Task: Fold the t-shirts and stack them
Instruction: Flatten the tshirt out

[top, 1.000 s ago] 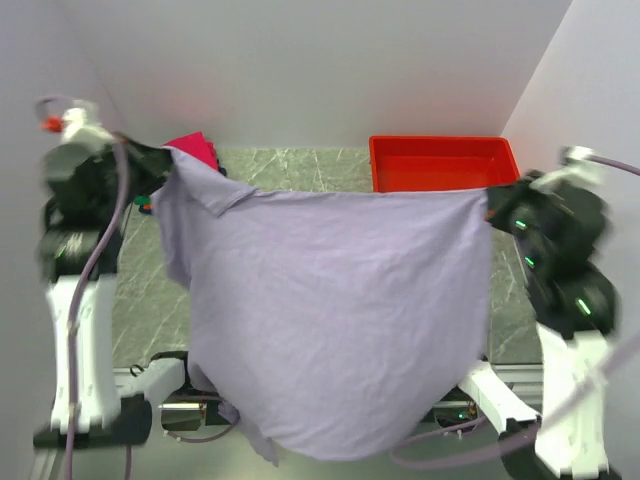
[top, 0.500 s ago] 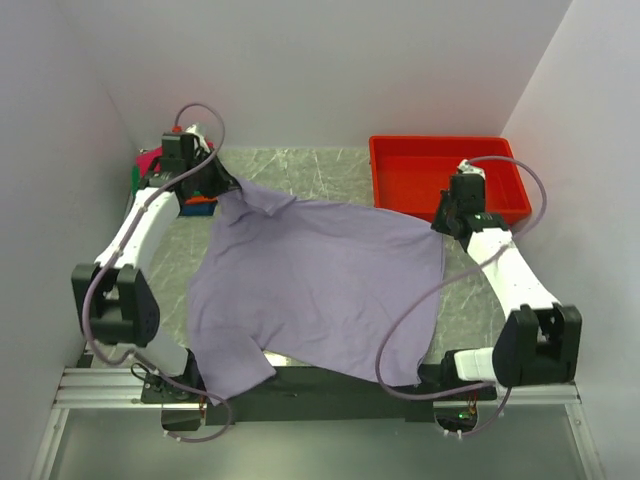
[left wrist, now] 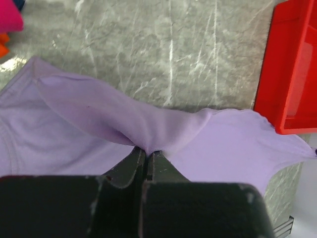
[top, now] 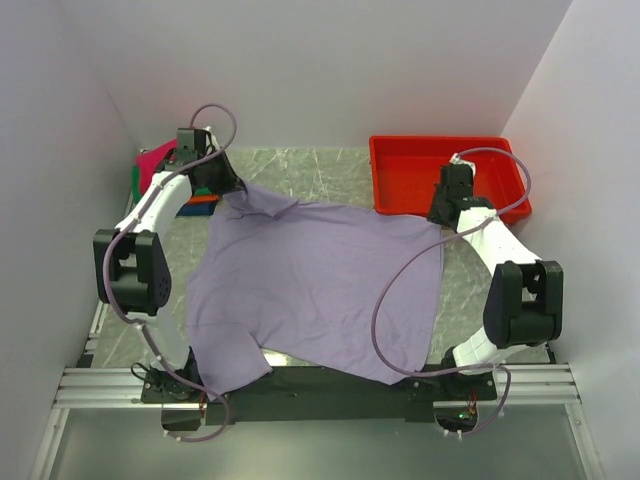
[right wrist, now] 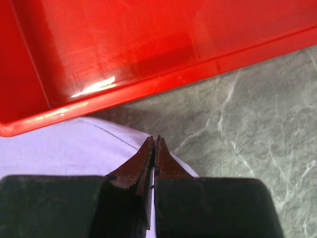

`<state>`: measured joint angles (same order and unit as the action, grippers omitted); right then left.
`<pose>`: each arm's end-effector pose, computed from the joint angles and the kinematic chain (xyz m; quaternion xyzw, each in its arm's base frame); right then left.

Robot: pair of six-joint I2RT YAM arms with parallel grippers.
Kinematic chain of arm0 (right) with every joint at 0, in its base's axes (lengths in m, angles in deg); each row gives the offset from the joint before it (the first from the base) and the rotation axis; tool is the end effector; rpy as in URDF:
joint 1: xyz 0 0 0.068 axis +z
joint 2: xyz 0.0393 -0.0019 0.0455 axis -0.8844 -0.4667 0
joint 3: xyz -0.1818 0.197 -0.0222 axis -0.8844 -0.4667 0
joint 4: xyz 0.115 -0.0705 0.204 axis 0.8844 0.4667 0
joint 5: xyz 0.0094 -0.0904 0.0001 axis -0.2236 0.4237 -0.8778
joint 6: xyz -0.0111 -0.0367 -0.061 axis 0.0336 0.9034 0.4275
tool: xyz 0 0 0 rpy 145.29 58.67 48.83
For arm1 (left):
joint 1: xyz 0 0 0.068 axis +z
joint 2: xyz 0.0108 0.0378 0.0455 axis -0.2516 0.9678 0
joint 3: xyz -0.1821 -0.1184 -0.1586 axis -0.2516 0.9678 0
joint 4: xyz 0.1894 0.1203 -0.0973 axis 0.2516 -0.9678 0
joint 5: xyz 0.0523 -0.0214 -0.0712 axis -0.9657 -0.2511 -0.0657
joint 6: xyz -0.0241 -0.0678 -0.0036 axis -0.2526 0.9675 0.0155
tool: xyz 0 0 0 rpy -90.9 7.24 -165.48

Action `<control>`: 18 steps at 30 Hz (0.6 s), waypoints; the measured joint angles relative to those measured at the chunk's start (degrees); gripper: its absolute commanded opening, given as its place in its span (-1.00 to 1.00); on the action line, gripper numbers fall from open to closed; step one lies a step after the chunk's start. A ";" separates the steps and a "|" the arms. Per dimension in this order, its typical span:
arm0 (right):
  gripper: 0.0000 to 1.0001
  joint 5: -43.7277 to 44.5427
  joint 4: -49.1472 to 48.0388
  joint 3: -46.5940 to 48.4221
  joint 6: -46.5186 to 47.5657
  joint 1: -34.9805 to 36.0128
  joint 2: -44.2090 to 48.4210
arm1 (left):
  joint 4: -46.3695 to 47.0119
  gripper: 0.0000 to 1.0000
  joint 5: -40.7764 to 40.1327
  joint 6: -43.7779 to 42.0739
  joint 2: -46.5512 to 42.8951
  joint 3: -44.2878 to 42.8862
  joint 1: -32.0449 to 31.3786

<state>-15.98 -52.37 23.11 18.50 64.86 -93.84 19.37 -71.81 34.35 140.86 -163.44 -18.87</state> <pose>0.3367 0.0044 0.2344 0.1295 0.9177 -0.0326 0.3740 0.4054 -0.0482 0.2673 -0.1526 0.9000 -0.2481 0.3242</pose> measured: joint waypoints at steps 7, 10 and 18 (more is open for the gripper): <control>-1.00 2.58 0.17 3.08 -0.26 0.00 -2.54 | 0.09 -0.99 1.29 0.87 6.47 -8.07 -0.13; -1.00 4.04 0.31 3.85 -0.87 0.00 -4.31 | 0.68 -0.82 1.18 2.36 11.82 -13.97 -0.39; -0.15 6.69 4.83 5.07 -4.09 -0.02 -5.77 | -0.74 0.66 -3.96 7.43 23.26 -28.61 -1.03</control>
<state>-9.29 -47.54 28.19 14.41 64.84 -99.61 18.63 -75.77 41.78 164.12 -192.05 -19.90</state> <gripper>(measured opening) 0.301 0.668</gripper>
